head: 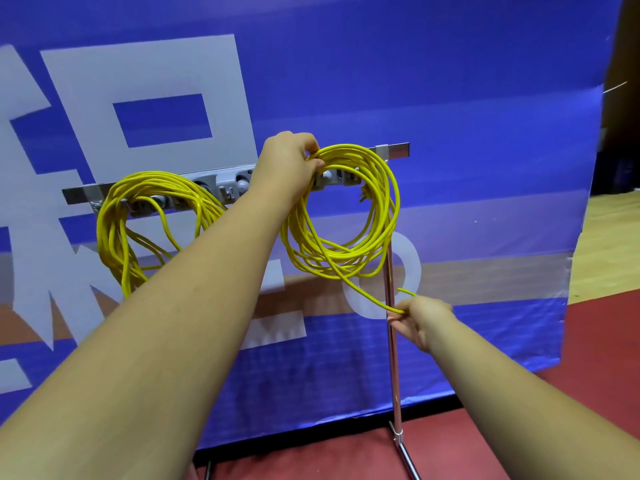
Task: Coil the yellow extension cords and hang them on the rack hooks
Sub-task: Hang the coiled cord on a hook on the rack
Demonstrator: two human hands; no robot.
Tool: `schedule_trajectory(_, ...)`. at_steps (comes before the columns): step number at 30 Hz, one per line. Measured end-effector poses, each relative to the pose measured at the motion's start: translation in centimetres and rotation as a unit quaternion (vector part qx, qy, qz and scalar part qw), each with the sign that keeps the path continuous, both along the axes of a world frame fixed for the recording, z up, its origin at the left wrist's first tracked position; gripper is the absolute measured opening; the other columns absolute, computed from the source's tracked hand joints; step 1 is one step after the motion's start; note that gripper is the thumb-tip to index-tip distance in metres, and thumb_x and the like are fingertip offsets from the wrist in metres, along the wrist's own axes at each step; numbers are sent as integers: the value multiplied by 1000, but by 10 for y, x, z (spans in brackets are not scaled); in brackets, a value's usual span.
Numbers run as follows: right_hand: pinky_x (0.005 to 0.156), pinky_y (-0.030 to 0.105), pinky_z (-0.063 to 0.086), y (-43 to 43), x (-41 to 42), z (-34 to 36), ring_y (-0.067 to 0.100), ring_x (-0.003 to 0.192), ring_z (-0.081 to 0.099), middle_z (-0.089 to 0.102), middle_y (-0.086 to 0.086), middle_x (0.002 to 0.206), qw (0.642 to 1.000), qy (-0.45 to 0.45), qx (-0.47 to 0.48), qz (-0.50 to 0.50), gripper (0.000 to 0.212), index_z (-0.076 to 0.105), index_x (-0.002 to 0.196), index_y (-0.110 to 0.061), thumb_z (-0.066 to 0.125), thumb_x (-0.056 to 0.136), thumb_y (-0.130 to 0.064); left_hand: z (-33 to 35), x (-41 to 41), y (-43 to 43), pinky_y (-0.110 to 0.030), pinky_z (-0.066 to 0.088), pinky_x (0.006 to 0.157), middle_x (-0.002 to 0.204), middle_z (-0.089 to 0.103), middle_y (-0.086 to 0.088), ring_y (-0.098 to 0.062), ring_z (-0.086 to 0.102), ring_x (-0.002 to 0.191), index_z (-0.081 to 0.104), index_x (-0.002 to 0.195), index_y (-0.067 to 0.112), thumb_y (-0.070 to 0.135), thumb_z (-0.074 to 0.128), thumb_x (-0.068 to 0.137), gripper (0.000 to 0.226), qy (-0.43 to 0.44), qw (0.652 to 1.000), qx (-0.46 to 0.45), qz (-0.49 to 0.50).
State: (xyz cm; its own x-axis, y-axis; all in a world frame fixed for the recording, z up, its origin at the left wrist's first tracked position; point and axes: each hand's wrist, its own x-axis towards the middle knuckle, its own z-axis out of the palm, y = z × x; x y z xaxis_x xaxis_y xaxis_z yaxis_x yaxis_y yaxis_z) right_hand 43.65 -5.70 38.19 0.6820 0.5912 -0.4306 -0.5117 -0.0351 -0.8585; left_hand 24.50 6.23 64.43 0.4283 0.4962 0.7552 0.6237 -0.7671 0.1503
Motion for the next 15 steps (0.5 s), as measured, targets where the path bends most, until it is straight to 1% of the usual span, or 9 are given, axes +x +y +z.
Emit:
schedule_trajectory(2,46,34,60,-7,8,11,25,70,74,73,21,85,1000,-23,7,11,20,64,117,4,66,98,0,-1,1,1,-38,54,81,106,66,-7,-27,61,98,73,112,23,41,70,96,24,0,1000,7,1)
schedule_trajectory(3,46,34,59,-9,12,19,23,73,73,70,17,84,999,-28,18,12,13,65,111,3,64,103,-7,-1,1,1,-37,52,79,105,65,-7,-26,59,96,73,112,22,41,70,97,24,1,1000,12,1)
schedule_trajectory(5,47,33,60,-11,18,34,22,75,71,63,14,83,998,-47,44,-9,21,62,103,-4,58,109,-23,-2,0,1,-36,49,76,104,64,-7,-25,57,94,73,112,22,42,70,97,25,7,1000,20,2)
schedule_trajectory(6,50,34,62,-11,20,44,22,75,72,61,15,83,996,-73,54,-17,25,61,103,-7,54,110,-30,-2,0,2,-36,49,76,105,63,-8,-25,57,94,73,113,22,42,70,96,26,9,1000,21,2)
schedule_trajectory(8,61,39,63,-13,19,65,25,73,72,59,15,81,985,-157,73,-22,30,60,104,-12,47,110,-39,-3,-2,3,-37,49,78,105,63,-9,-28,59,97,74,115,21,41,71,96,28,13,1000,24,1)
schedule_trajectory(10,66,42,61,-14,15,87,27,70,67,57,12,78,966,-237,99,-38,28,60,96,-13,49,108,-36,-4,-2,3,-36,47,76,105,63,-10,-29,60,99,76,116,21,41,71,95,29,14,999,31,2)
schedule_trajectory(12,62,40,55,-18,9,110,27,73,60,57,8,77,945,-303,109,-54,21,61,89,-14,53,100,-30,-7,-3,2,-34,44,76,104,62,-9,-30,60,100,76,117,21,41,69,97,30,13,999,39,5)
schedule_trajectory(14,63,42,49,-20,3,130,28,72,56,59,5,74,921,-369,107,-60,23,66,88,-17,55,91,-36,-9,-3,0,-37,49,79,105,61,-10,-31,60,100,75,124,21,40,65,100,32,16,998,52,8)
schedule_trajectory(15,64,41,48,-22,0,139,27,71,55,59,2,73,906,-406,106,-60,27,69,90,-19,55,93,-42,-10,-3,-2,-38,50,82,106,60,-10,-32,60,100,73,129,23,40,62,102,34,21,998,56,11)
